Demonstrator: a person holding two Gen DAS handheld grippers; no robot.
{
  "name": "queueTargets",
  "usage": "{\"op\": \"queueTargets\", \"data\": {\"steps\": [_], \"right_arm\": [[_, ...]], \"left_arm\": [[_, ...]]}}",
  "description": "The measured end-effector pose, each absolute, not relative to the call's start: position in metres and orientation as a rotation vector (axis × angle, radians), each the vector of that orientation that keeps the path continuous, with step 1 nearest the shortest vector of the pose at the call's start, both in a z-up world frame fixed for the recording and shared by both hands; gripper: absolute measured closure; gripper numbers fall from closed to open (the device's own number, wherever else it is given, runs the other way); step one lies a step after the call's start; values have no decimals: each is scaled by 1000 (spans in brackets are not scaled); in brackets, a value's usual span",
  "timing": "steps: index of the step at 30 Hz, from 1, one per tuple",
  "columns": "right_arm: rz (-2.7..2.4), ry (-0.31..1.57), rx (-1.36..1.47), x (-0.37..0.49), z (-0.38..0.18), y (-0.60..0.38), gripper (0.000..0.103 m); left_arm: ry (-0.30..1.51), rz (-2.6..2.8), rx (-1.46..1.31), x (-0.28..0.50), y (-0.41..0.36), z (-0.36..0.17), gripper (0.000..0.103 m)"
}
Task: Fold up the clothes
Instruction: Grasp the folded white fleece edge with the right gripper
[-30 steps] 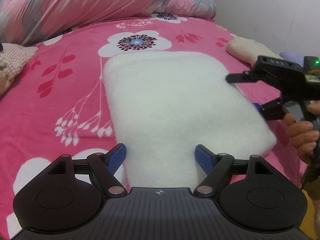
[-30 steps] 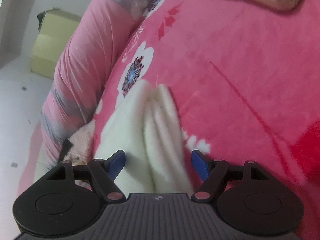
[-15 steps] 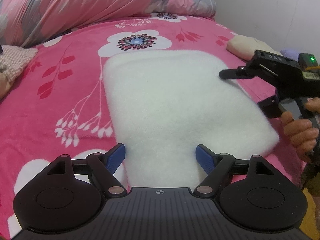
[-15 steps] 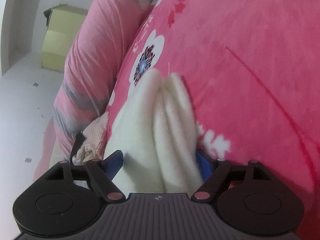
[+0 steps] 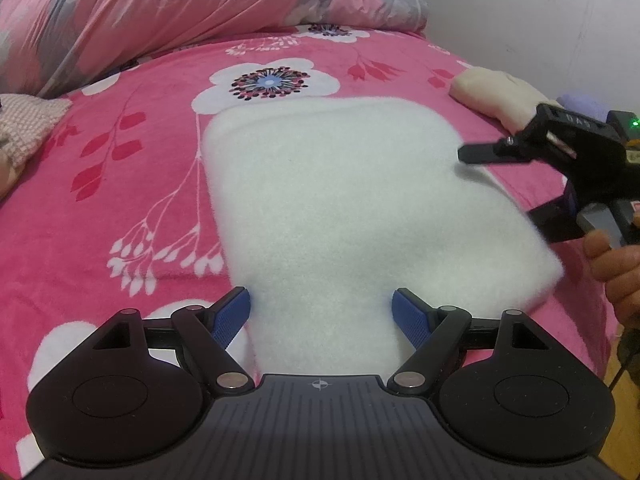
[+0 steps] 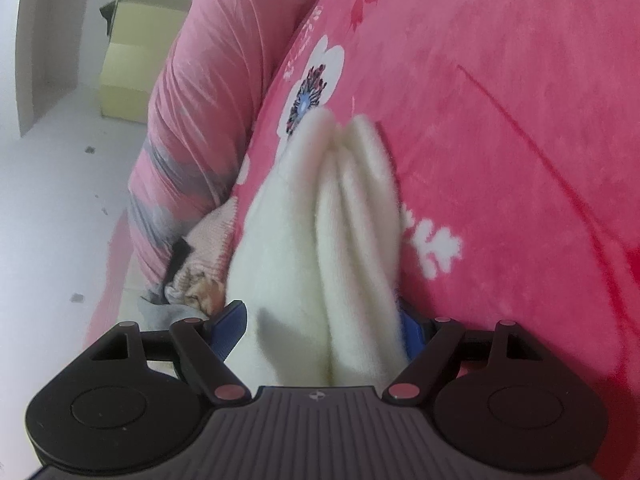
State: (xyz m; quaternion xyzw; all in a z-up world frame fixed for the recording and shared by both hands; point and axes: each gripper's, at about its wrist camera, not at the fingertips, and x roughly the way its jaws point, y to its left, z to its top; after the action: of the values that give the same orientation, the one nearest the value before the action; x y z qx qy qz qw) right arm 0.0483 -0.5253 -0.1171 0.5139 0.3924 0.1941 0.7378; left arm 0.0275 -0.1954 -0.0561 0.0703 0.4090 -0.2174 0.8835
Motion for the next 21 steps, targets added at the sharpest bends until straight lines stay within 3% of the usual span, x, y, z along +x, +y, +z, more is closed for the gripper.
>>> {"op": "queueTargets", "data": {"steps": [5,12,21], "right_arm": [[460,837,1182,65,-123,-521,19],[499,835,1007,61,-106,-504,19],[427,882,898,63,-107,-492,27]], "left_arm": [[856,-462,148,28,-195,-57,23],[861,-463,143,30,-193,-58,22],[860,-461,154,29,-197,-59,21]]}}
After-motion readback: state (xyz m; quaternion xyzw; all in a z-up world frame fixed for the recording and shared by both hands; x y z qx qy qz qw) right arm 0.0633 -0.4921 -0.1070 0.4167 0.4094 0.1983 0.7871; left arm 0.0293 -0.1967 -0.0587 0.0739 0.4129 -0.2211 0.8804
